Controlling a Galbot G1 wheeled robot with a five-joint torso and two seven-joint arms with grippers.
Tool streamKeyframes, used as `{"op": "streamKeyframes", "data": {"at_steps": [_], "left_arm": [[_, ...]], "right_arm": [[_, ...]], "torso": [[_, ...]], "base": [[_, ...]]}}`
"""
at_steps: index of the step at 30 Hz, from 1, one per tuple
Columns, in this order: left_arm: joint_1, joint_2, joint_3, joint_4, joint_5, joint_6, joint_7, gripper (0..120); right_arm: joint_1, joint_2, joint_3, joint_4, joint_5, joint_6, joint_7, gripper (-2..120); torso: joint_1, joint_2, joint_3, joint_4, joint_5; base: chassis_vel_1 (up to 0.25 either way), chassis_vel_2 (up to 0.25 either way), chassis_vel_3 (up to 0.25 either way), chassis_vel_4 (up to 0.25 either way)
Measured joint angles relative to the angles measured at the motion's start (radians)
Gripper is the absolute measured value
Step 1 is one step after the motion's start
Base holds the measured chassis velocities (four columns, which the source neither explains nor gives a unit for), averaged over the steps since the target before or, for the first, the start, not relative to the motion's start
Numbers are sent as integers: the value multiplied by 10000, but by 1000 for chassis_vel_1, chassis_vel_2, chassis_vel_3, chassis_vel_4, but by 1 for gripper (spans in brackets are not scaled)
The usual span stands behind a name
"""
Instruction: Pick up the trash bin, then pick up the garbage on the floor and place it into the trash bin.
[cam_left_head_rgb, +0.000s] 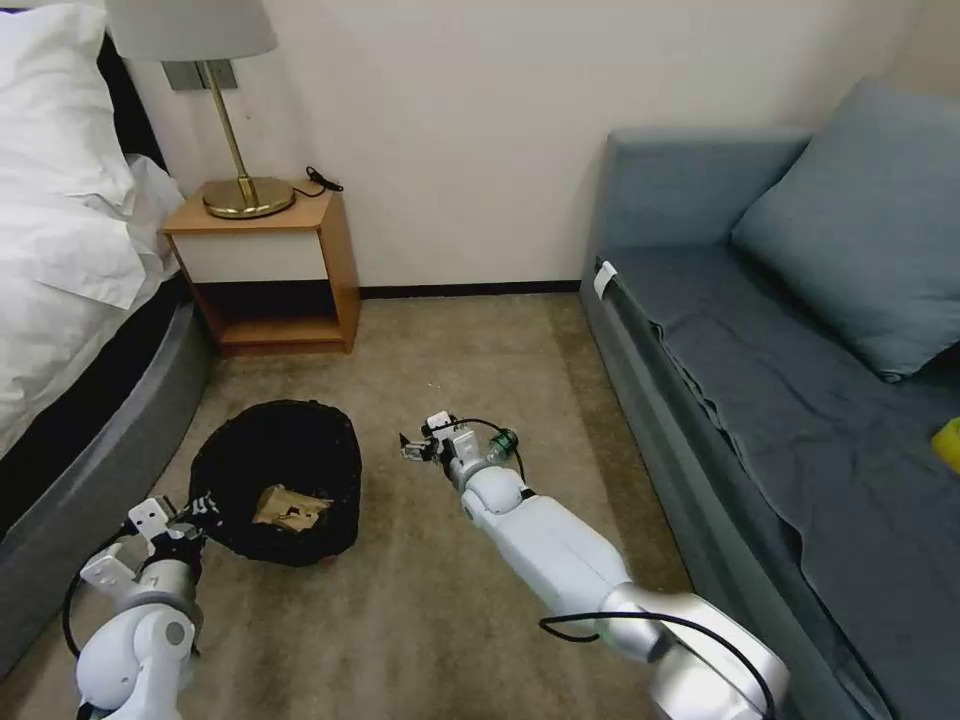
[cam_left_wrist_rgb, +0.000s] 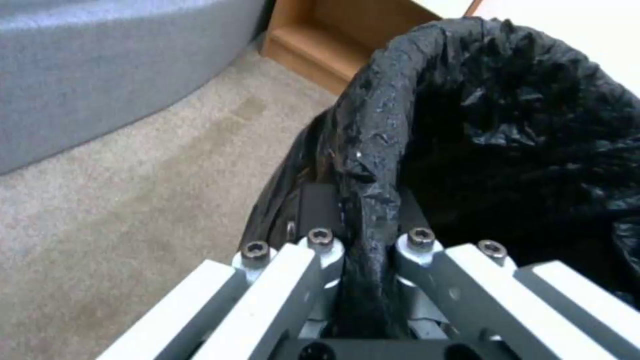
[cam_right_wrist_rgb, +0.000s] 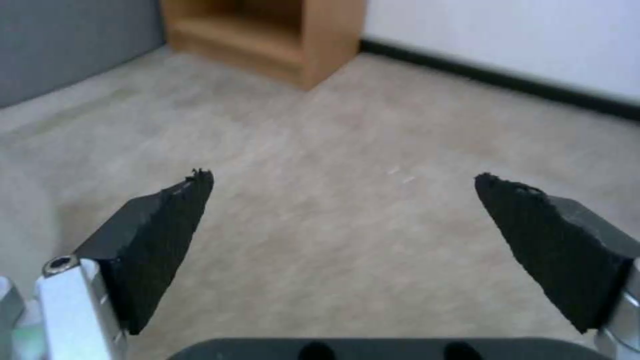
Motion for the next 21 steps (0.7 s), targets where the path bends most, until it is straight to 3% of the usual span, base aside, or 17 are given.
{"op": "streamKeyframes", "data": {"at_steps": [9,21], "left_arm": [[-358,35,30,5,-30,174,-143,4],[-406,54,170,-247,-17,305,-240,4]], "right_arm": [[-927,-1171,1027,1571,-350,246,114,100],[-1393,-1186,1489,2029,-785,388,77,100]], "torso": [[0,0,0,0,0],[0,0,0,1,-1]], "base": [[0,0,0,0],[0,0,0,0]]}}
